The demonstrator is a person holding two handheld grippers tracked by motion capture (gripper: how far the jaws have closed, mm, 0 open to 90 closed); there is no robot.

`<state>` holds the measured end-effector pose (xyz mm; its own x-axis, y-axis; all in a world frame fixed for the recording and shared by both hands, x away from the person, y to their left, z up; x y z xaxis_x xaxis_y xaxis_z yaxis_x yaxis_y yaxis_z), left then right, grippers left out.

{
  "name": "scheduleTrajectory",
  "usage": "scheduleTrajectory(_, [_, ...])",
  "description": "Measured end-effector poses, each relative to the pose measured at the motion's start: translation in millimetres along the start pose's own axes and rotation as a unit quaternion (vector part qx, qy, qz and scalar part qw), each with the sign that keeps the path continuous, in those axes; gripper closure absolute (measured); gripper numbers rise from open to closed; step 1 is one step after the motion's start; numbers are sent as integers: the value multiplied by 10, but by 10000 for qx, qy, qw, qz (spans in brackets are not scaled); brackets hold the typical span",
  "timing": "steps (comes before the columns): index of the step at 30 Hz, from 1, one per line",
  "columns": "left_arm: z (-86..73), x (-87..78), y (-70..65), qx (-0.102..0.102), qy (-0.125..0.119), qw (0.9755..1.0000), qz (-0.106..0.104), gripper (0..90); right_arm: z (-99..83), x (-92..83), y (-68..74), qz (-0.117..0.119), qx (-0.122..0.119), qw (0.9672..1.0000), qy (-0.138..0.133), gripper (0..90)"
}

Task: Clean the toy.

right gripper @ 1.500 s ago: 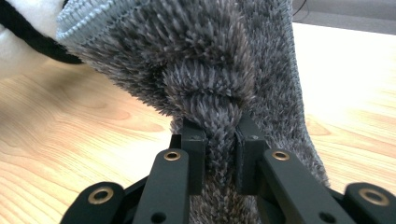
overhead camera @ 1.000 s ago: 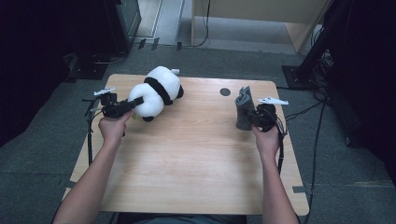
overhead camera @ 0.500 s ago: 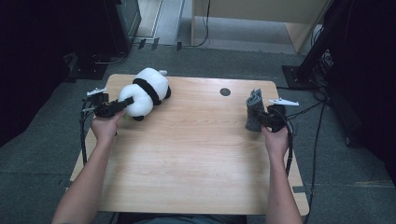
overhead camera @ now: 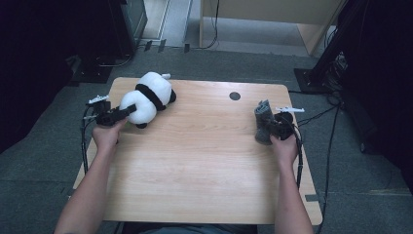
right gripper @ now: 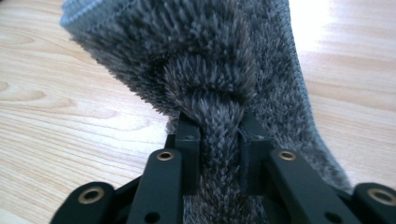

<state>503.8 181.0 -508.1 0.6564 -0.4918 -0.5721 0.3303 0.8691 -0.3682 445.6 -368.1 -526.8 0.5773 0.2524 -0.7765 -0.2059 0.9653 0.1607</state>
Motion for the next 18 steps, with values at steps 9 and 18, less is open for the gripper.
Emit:
scheduleTrajectory(9, [-1, 13, 12, 153, -46, 9999, 55, 264, -71, 198, -24, -75, -74, 9998, 185, 690])
scheduleTrajectory(18, [9, -3, 8, 221, 36, 9997, 20, 208, -101, 271, -34, 49, 0, 9999, 150, 561])
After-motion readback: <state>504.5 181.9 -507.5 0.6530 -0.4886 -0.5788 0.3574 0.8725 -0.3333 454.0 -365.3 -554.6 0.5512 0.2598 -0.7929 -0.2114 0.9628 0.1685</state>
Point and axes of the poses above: each handheld gripper's, and its own axes: x roughly forward along the jaws, z roughly out of its top, y roughly to its left, the point moved 7 cm from there along x, roughly forward along the jaws, and after that the axes turned 7 degrees about y, right-handed, at the moved point
